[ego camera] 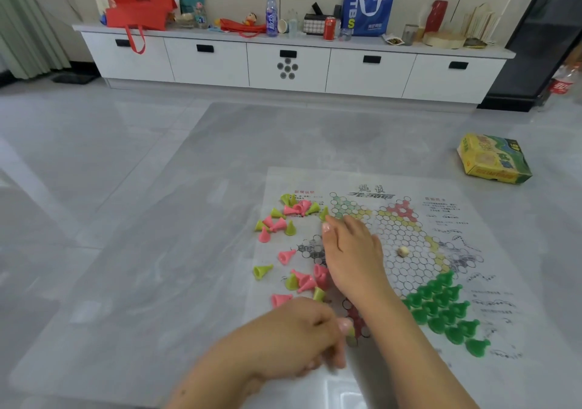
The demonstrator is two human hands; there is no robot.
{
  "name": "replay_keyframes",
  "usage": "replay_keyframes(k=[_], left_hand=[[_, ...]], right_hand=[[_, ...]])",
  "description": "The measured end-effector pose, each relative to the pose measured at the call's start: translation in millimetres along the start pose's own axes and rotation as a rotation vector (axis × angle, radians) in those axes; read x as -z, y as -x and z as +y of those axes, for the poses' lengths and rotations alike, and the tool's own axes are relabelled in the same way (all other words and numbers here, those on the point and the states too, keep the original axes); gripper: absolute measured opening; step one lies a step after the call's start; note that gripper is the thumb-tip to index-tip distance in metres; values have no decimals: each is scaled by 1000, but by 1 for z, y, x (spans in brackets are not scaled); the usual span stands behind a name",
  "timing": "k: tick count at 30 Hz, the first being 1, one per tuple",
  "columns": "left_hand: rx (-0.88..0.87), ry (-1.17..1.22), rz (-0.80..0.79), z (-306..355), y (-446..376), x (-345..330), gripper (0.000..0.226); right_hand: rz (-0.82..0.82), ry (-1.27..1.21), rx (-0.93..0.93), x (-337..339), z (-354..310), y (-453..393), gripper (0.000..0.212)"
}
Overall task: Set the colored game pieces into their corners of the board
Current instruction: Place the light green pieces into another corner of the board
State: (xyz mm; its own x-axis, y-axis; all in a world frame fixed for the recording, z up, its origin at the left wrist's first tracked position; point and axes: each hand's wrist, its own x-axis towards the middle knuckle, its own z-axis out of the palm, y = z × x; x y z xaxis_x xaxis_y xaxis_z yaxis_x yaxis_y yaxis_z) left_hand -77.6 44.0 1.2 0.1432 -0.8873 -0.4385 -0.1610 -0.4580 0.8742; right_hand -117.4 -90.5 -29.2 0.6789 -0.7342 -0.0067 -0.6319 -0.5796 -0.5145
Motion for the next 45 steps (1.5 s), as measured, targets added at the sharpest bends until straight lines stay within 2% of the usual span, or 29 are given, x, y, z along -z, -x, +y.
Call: replay_keyframes(k=[5,8,11,16,18,21,25,29,35,38,42,45], left_hand=[[-115,-138,128,-8,-9,2,34],[-168,-252,209,-16,-7,19,33],[-208,-311,295,-25,-5,40,29],[-256,-325,407,-39,-6,66,29],[-268,-334,477,-41,-5,74,31],[-236,-206,544,-46,-3,85,32],[-195,13,535,-49,-2,89,32],[-214,102,531,-47,2,89,35],[-249,383,582,-35,14,83,37],[-192,547,577,-24,16,73,34],[-130,497,474,-10,15,58,36],[-110,416,482,-2,13,47,37]], right_hand=[[44,-235,105,-14,-10,4,43],[45,-440,67,-17,-20,5,36],[85,-538,14,-27,-33,8,36],[207,-663,-54,-47,-57,7,58],[209,-695,-33,-53,-67,5,60],[175,-687,5,-62,-82,5,57],[195,-742,-10,-67,-94,4,57],[178,-765,-9,-65,-98,3,58],[134,-1053,-96,-32,-77,14,33],[84,-833,151,-8,-59,24,27],[92,-399,509,2,-42,38,39],[134,-302,541,5,-33,46,38]])
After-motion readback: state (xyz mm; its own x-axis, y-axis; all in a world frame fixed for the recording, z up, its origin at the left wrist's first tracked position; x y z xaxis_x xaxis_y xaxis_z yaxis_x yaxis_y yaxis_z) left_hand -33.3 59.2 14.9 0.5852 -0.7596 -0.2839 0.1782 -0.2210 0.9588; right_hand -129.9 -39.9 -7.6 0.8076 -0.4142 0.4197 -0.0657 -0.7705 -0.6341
